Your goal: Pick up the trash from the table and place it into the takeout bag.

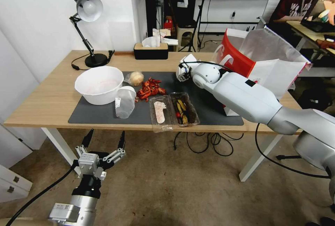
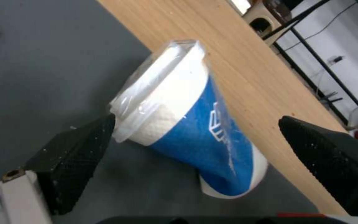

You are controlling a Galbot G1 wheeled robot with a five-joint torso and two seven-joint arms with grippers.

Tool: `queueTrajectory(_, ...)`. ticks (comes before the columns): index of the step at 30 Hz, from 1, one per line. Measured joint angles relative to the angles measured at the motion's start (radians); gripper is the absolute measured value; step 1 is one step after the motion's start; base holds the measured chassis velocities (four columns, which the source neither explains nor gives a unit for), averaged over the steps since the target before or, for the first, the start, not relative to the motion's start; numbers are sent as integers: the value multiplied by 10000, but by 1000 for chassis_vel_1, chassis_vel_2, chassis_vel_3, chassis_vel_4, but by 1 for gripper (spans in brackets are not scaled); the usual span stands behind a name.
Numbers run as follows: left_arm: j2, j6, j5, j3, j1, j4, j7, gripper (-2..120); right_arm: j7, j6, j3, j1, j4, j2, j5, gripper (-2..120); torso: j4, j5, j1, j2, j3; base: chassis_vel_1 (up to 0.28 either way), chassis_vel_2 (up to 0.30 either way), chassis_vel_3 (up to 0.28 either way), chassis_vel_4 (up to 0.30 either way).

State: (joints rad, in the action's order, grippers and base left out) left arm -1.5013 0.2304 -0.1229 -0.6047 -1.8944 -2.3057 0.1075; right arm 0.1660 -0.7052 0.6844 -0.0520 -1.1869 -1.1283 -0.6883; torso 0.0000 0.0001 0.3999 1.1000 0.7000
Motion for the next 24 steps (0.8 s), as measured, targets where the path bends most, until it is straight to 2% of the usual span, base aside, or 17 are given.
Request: queueTrajectory(24, 198, -63, -272, -39, 313, 192, -33, 100, -858, 526, 271, 20, 746, -103, 384, 100, 0, -1, 1, 0, -1, 0, 0, 0, 0)
